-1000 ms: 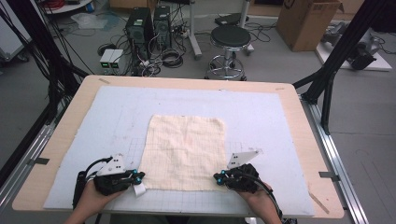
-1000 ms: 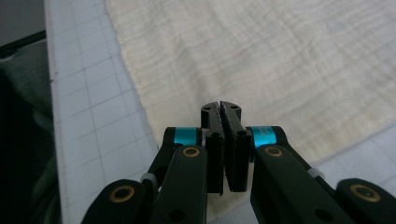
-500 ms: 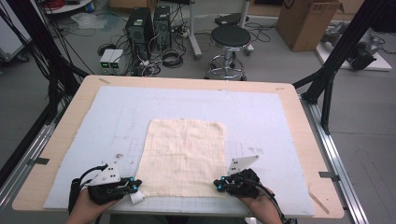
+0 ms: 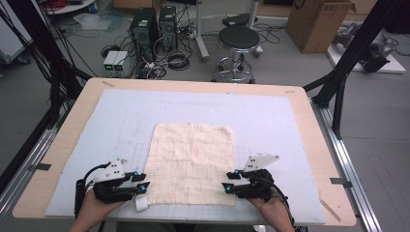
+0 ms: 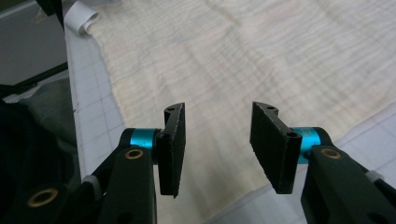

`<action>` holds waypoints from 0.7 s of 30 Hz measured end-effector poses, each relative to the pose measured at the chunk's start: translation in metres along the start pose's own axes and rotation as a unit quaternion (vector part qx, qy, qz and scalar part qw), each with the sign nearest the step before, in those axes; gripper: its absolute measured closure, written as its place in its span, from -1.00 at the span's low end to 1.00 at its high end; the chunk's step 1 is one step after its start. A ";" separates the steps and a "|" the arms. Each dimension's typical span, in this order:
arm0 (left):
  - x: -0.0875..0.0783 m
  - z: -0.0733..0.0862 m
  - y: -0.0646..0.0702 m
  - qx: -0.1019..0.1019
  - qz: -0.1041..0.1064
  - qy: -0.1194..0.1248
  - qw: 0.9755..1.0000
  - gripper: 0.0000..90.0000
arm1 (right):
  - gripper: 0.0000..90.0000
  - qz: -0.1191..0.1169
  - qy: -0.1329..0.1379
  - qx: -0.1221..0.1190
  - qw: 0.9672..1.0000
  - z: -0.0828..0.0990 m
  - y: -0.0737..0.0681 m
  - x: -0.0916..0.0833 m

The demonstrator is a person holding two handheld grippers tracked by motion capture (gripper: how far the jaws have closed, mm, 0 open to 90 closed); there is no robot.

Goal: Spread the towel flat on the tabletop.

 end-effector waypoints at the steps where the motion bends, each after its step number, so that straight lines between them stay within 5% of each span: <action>1: 0.000 -0.001 -0.002 -0.003 -0.003 0.002 1.000 0.37 | 0.16 0.005 0.005 0.003 1.000 -0.001 0.001 -0.001; 10: 0.002 -0.006 -0.019 -0.020 -0.020 0.017 0.999 0.17 | -0.12 0.031 0.028 0.011 0.999 -0.007 0.015 -0.005; 21: -0.002 -0.007 -0.013 -0.024 -0.023 0.020 0.999 -0.17 | -0.39 0.060 0.039 0.015 0.997 -0.011 0.021 -0.006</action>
Point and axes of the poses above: each handheld gripper's, and its own axes: x roughly forward along the jaws, z roughly out of its underside, y roughly to its right, the point moved 6 cm from there along x, roughly forward along the jaws, and after that the axes turned 2 degrees about x, right-handed, at the moved point
